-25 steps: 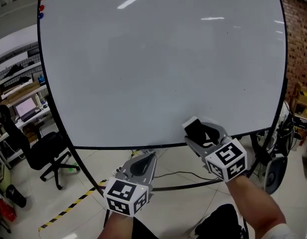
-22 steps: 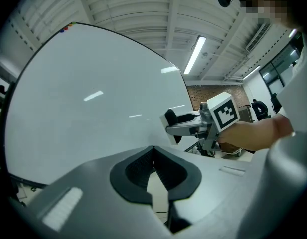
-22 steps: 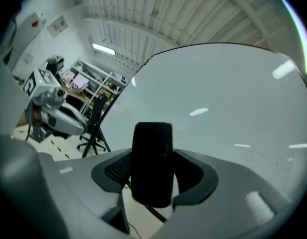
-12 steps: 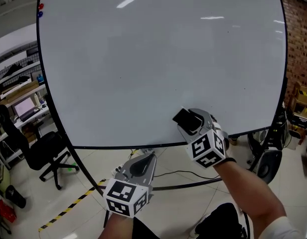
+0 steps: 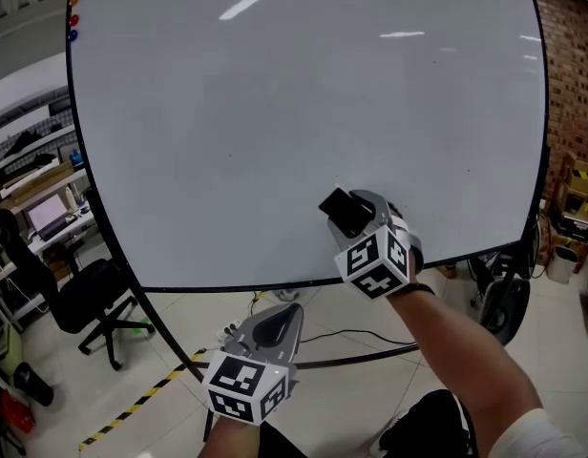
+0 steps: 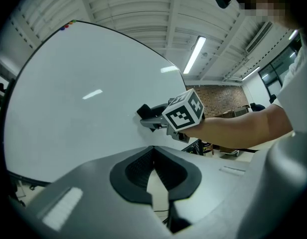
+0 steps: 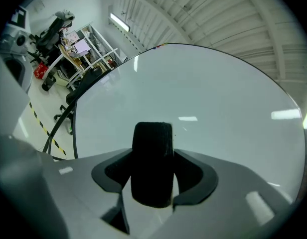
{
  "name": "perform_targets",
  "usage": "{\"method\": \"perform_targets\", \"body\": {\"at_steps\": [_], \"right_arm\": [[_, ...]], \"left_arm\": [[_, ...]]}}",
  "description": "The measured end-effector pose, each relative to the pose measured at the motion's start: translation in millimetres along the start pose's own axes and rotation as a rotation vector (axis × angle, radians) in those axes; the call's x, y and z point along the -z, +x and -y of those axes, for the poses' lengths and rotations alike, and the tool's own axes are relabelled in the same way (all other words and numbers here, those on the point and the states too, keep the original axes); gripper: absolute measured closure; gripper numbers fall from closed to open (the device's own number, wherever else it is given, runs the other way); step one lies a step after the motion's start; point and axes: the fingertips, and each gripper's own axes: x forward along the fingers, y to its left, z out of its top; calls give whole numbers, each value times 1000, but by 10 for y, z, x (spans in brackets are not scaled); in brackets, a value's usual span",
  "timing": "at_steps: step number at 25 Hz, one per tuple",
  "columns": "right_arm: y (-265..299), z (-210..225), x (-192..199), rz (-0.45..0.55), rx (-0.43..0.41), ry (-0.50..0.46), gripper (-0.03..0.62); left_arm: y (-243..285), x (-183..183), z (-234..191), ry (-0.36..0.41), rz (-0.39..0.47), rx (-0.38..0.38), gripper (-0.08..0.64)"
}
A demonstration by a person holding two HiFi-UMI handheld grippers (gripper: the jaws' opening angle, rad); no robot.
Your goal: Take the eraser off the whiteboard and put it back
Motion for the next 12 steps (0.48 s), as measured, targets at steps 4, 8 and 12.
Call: {"method": "perform_targets", "body": {"at_steps": [4, 8, 12], "right_arm": [[107, 12, -10, -11, 10, -3, 353], [174, 32, -29, -12, 17, -8, 353], [190, 50, -38, -16, 12, -7, 353]], "left_arm": [[-11, 15, -16, 1, -1, 2, 543], [-19, 26, -5, -1, -3, 5, 543], [-29, 33, -2, -2, -7, 4, 543]]}}
